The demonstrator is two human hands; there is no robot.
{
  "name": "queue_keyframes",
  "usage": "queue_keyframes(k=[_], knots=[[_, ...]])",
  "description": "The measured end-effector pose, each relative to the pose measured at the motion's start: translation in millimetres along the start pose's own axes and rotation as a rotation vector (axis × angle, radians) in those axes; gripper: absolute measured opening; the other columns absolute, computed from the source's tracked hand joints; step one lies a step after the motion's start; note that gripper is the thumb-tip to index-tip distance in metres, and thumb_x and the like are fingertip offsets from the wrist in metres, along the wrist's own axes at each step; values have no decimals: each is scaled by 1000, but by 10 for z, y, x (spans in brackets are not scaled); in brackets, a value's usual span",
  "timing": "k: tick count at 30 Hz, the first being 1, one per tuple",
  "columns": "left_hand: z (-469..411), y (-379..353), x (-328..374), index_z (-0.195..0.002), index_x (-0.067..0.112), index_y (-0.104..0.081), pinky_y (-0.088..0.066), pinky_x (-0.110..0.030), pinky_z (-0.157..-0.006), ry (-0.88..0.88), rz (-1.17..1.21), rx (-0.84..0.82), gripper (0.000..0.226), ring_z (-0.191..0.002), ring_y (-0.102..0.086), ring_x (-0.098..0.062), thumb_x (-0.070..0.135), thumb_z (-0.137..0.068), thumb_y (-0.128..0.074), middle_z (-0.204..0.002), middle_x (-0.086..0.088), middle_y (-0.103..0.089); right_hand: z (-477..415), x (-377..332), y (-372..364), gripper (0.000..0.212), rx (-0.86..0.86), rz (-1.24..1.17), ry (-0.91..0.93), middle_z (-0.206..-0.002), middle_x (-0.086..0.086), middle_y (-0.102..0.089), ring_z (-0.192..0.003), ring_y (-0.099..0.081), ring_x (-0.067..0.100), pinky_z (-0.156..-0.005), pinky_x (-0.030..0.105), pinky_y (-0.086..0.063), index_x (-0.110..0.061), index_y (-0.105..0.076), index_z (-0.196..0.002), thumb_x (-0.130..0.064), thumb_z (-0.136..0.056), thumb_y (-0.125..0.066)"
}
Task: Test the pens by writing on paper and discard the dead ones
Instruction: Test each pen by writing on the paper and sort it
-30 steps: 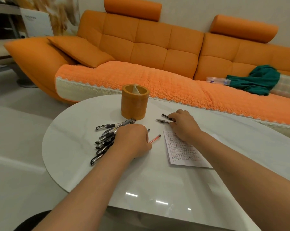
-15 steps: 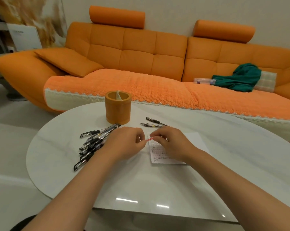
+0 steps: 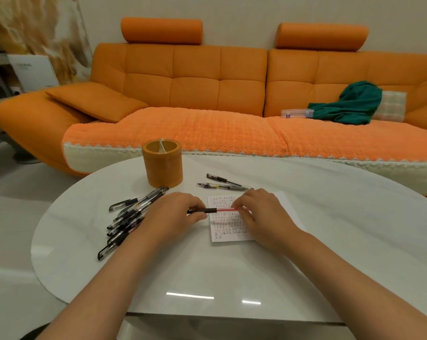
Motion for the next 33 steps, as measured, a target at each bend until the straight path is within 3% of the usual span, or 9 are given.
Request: queue_keyframes(k=[3,8,13,17,22,27,33], knots=[[14,-22,105,-107,39,-70,-44,-22,-71,-68,32,81,19,-83,-51,-2,46,-90,-67,-92,19,-63,32,-122,-16,29,-35,27,82,-116,-11,-63,-107,-51,14,-94,30,-35,-30,-63,-124,-34,-104,-42],[19,-83,214,-105,44,-64,-34,-18,-63,-123,64,103,20,-77,-49,2,49,-86,-70,-85,24,-56,31,-106,-57,22,-153,-197,48,-97,-10,-54,-88,-53,11,-79,28,-42,-25,-65,-117,-28,-103,-48],[-13,-109,205,-104,43,-64,-40,-20,-65,-96,156,85,11,-80,-56,1,41,-93,-63,-88,27,-59,26,51,-18,16,-104,-157,-1,-98,-14,-53,-88,-51,8,-79,26,-42,-28,-63,-111,-27,-101,-51],[-53,-180,225,-100,44,-66,-48,-25,-68,-109,213,95,9,-82,-59,-1,40,-91,-67,-85,26,-62,57,-15,-75,24,-109,-177,21,-109,-12,-59,-97,-54,10,-85,30,-46,-29,-59,-117,-21,-101,-44],[-41,-173,260,-91,38,-68,-50,-25,-65,-139,361,145,7,-80,-60,-5,41,-87,-72,-78,21,-65,25,-63,-124,18,-102,-200,58,-92,-14,-57,-84,-52,4,-74,25,-42,-29,-63,-109,-35,-102,-47],[-36,-197,240,-87,37,-68,-45,-20,-63,-134,392,92,6,-82,-59,-2,42,-87,-72,-80,27,-65,19,-85,-132,21,-91,-123,70,-89,-11,-60,-82,-53,9,-71,31,-44,-30,-64,-108,-37,-103,-44],[-33,-186,199,-86,35,-68,-51,-26,-69,-102,421,81,6,-82,-60,-3,38,-87,-73,-81,20,-66,6,-118,-118,24,-63,-38,67,-86,-12,-67,-79,-57,11,-68,32,-44,-38,-63,-109,-45,-103,-40]])
Point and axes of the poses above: each hand's wrist, its own z-axis away from the middle knuckle, its own y-axis out of the back of the hand, x = y × z, the point moved 5 cm from there along -z, towards the middle knuckle
